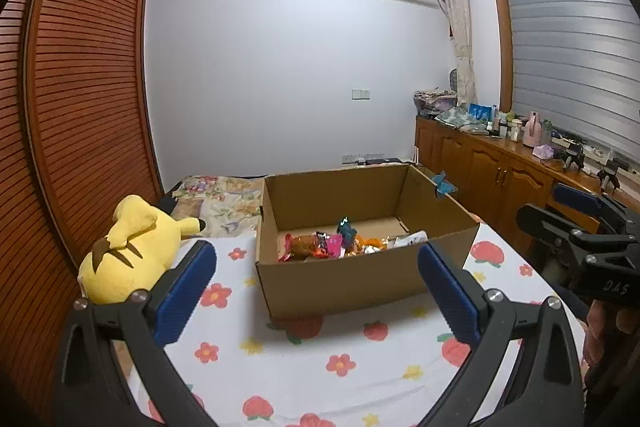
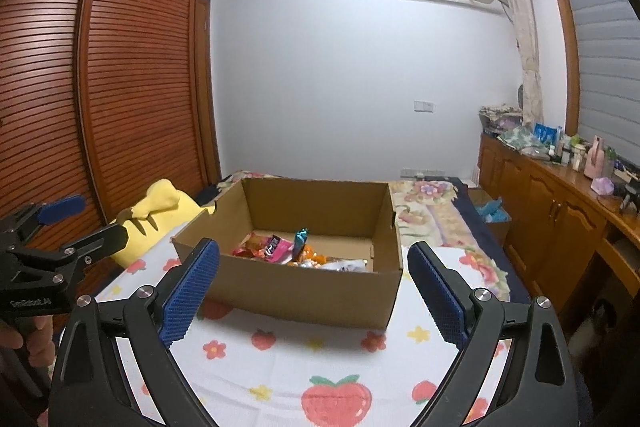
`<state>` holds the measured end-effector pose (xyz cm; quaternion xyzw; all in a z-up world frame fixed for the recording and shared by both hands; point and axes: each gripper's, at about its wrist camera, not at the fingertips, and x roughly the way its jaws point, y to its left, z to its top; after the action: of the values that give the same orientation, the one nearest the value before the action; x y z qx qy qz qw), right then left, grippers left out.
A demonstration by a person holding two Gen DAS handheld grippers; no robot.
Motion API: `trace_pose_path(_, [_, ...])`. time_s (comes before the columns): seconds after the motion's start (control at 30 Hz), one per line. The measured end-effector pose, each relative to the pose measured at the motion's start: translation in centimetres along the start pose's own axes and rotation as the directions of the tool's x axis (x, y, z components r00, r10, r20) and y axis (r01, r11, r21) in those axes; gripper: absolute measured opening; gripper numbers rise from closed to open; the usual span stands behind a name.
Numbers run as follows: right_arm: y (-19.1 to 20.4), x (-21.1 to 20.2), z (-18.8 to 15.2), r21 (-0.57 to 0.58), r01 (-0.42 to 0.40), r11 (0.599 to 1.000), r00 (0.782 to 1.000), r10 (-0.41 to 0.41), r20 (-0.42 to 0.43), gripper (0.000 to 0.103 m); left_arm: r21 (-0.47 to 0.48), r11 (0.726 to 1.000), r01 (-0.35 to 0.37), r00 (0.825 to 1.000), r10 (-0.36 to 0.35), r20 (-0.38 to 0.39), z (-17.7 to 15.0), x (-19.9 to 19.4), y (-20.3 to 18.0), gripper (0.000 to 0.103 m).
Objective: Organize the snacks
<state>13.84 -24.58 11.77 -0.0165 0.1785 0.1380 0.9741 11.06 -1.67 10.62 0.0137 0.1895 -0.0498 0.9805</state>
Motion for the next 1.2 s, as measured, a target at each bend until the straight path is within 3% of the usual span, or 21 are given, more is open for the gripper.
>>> trace_pose_path(0.4, [-0.7, -1.3, -1.7, 0.015, 0.026, 1.000, 1.000, -0.026, -0.010, 0.097, 0.003, 1.000, -0.003, 1.000, 0.003, -0.021, -1.8, -0.7, -0.7, 0.102])
trace_pose_path(1.2, [-0.5, -1.8, -1.8, 0.007, 0.027, 1.000, 1.000, -0.027, -0.004, 0.097, -0.004, 1.000, -0.002, 1.000, 0.002, -0.021, -2.0, -1.0, -0.5, 0.102])
